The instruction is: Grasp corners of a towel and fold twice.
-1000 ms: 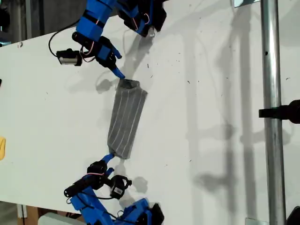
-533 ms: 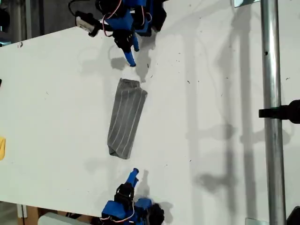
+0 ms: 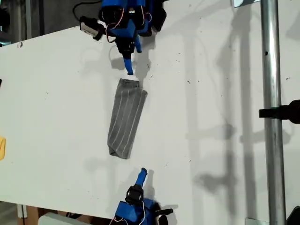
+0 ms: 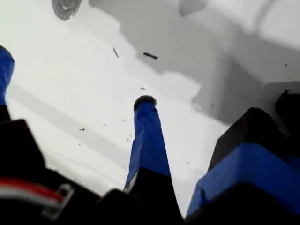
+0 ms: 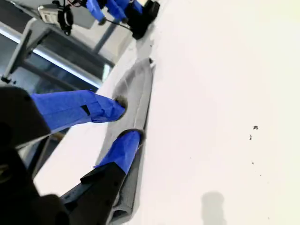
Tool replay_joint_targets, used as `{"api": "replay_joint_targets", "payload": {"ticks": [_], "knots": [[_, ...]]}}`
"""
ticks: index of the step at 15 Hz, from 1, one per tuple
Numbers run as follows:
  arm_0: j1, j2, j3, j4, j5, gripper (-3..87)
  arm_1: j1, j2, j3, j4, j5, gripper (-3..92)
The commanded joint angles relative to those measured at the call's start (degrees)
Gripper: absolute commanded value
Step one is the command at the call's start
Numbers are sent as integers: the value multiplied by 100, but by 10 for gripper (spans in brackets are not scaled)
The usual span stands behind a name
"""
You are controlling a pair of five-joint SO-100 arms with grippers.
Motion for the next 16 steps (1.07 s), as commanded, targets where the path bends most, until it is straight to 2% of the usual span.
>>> {"api": "replay_joint_targets", "payload": {"ticks": [1, 3, 5, 7, 9, 11, 14, 15, 16], "knots": [[-53, 53, -53, 88, -141, 84, 694, -1854, -721, -1266, -914, 495], [-9, 53, -97, 299, -308, 76, 1011, -3085, -1020, -2373, -1318, 488], [9, 53, -62, 413, -422, 74, 1143, -4333, -1512, -2979, -1389, 487], [9, 53, -62, 413, -422, 73, 1169, -5528, -2083, -3357, -1389, 484], [26, 53, -70, 413, -422, 72, 1063, -6601, -2953, -3243, -1397, 483], [105, 53, -53, 431, -492, 70, 1020, -7049, -3419, -3472, -1433, 443], [272, 53, -44, 475, -624, 69, 1195, -7260, -3595, -4219, -1828, 262], [316, 53, -35, 475, -633, 69, 1327, -7304, -3621, -4271, -1819, 85], [334, 53, -35, 483, -668, 69, 1485, -7295, -3604, -4228, -1793, 24]]}}
